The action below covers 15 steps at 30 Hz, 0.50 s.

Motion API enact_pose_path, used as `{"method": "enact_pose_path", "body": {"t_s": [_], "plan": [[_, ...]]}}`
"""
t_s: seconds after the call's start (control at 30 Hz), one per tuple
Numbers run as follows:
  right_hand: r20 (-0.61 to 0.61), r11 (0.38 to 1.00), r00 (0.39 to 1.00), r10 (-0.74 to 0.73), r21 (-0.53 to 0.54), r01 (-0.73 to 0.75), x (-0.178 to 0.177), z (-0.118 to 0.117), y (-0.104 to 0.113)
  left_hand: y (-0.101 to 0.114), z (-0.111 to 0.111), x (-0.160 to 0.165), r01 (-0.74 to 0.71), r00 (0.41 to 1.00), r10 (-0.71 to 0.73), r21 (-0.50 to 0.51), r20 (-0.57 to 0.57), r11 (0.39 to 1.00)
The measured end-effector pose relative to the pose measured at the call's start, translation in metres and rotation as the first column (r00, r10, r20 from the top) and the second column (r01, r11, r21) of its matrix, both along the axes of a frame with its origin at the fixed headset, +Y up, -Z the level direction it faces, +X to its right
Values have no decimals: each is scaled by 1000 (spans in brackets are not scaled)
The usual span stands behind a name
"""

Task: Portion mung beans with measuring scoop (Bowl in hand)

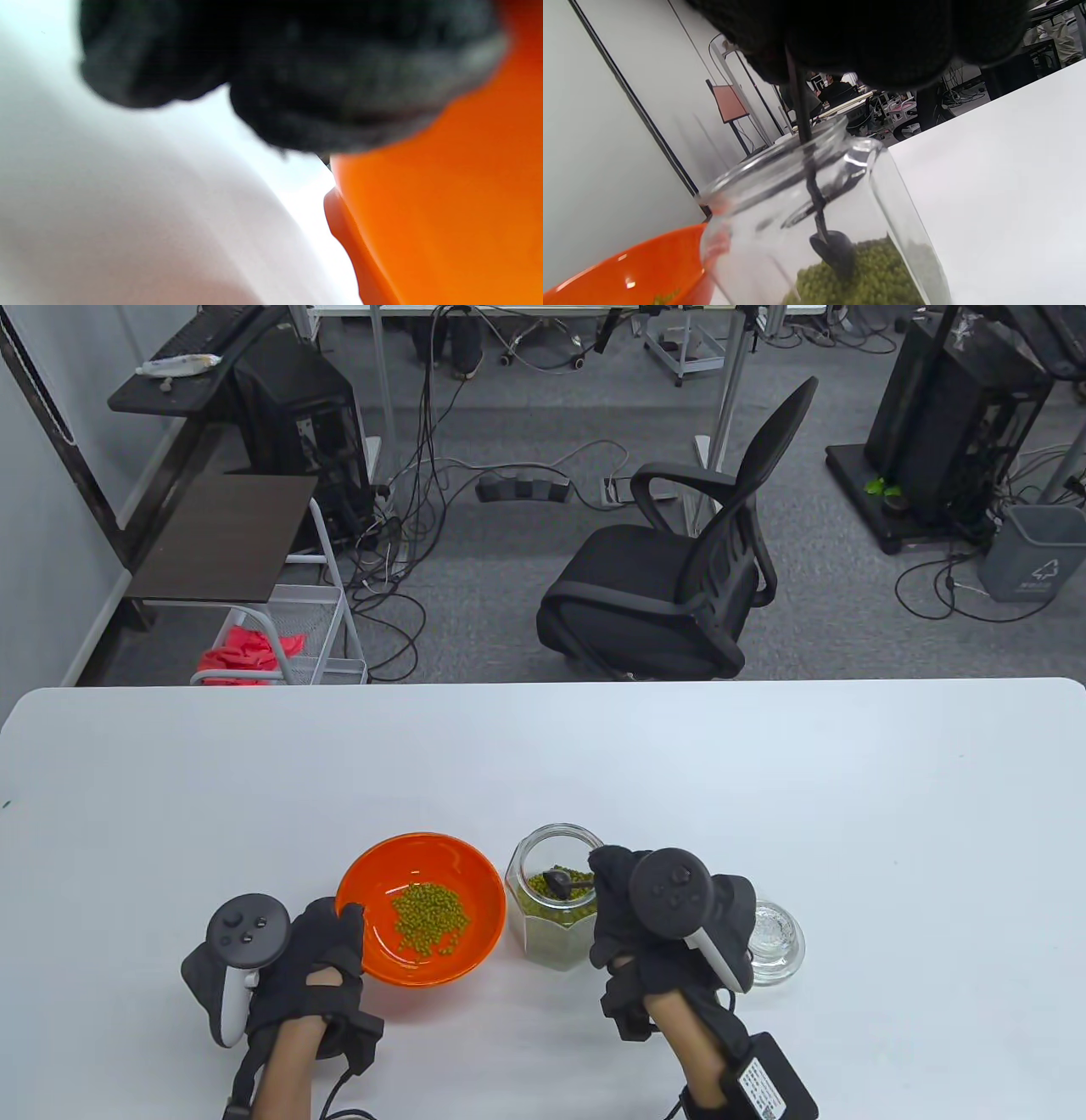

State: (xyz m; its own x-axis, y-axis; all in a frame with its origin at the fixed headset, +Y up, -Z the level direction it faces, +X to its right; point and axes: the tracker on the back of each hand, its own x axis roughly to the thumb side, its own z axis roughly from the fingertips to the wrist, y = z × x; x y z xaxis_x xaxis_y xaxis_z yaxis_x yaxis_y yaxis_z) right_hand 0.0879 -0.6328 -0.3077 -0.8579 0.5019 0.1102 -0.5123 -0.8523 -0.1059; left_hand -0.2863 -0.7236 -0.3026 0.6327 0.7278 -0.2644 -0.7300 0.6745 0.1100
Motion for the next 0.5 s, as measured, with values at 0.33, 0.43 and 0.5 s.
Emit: {"method": "enact_pose_path", "body": {"t_s": [0.33,0.43,0.5], "plan": [[-17,976,979,-201,-82,199,5,-7,-11,0,0,-1,0,1000,0,3,0,1000],[32,947,954,-299,-114,301,18,-10,-14,0,0,-1,0,1000,0,3,0,1000],[56,929,937,-345,-124,349,24,-11,-15,0,0,-1,1,1000,-1,4,0,1000]]}}
